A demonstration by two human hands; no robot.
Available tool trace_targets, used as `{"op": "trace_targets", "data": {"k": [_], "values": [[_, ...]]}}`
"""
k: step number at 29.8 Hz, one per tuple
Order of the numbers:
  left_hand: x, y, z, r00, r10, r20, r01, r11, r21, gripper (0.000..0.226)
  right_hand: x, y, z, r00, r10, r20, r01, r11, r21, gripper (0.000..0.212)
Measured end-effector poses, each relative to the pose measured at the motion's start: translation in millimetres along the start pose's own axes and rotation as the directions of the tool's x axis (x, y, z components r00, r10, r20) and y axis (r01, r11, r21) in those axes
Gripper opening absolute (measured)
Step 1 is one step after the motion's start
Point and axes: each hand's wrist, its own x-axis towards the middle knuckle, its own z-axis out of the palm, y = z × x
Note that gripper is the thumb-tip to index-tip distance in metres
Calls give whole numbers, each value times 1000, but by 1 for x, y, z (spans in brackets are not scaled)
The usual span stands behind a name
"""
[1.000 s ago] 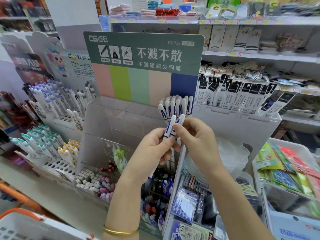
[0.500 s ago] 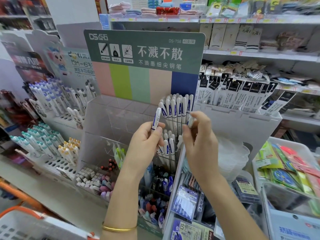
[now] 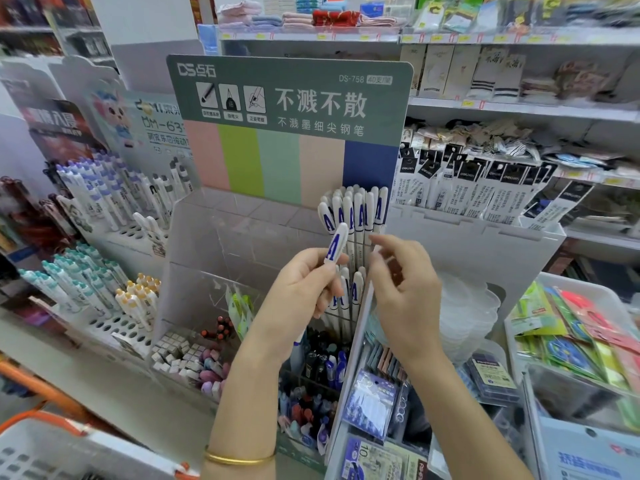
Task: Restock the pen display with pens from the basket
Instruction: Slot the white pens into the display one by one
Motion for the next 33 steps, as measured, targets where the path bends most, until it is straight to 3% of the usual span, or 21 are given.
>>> {"op": "trace_targets", "data": {"k": [2,6,11,14,17,21,26,28,33], "values": [[-2,0,1,999,11,51,-13,999,43,20,5,-12,-2,990,113,80,-126,975,181,19],[-4,-2,1,996,4,93,-14,994,107,17,8,-21,-1,982,110,151,-138,972,189,16],[-7,-1,-10,996,-72,55,62,984,169,13,11,-18,-5,978,130,-163,-82,958,273,12],[-10,-3,-17,994,-113,14,107,971,214,12,10,-15,-7,953,16,-302,31,988,150,14],[-10,-6,-20,992,-123,-41,129,954,270,12,6,-12,-7,929,-149,-338,161,987,6,19],[-11,-8,-16,989,-140,-52,149,953,265,14,-5,-2,0,936,-299,-187,280,952,-122,25],[-12,-10,-12,988,-143,-55,152,949,274,14,-17,15,10,957,-289,15,280,912,-299,13],[-14,-11,-12,990,-137,-46,144,952,271,16,-21,20,10,962,-271,43,269,899,-345,12],[-20,-17,-16,990,-125,-62,136,961,241,16,-27,22,2,975,-221,34,219,913,-344,36]]}}
